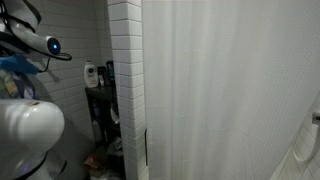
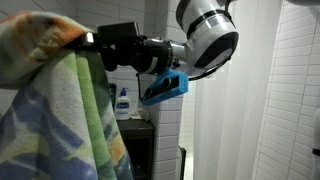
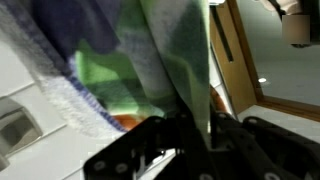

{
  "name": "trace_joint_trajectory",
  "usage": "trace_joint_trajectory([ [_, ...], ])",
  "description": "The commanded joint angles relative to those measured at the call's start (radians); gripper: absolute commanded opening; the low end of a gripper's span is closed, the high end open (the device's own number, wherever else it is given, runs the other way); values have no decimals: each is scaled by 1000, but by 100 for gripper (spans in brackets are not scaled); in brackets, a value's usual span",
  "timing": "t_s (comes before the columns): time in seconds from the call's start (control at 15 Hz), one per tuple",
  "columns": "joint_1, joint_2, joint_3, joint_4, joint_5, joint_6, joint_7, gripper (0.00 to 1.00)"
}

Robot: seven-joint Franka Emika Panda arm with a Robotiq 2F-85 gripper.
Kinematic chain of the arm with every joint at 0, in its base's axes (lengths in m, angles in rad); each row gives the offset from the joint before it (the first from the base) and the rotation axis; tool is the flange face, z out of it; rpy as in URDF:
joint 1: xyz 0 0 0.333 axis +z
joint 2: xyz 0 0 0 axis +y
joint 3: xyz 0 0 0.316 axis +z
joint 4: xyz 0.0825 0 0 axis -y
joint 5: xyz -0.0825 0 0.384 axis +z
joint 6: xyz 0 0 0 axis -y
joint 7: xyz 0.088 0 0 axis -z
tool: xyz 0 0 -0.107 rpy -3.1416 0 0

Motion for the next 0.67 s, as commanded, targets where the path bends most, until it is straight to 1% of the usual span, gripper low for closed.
trace_joint_trajectory([
  [0.0,-2,-103,-31,-80,-30,-195,164,4],
  [0.2,-18,-119,-35,-92,-56,-281,239,4],
  [0.4,-42,-130,-32,-92,-60,-299,276,4],
  [0.53,-61,-139,-32,-91,-58,-286,285,4],
  [0.6,-136,-123,-37,-89,-73,-200,256,4],
])
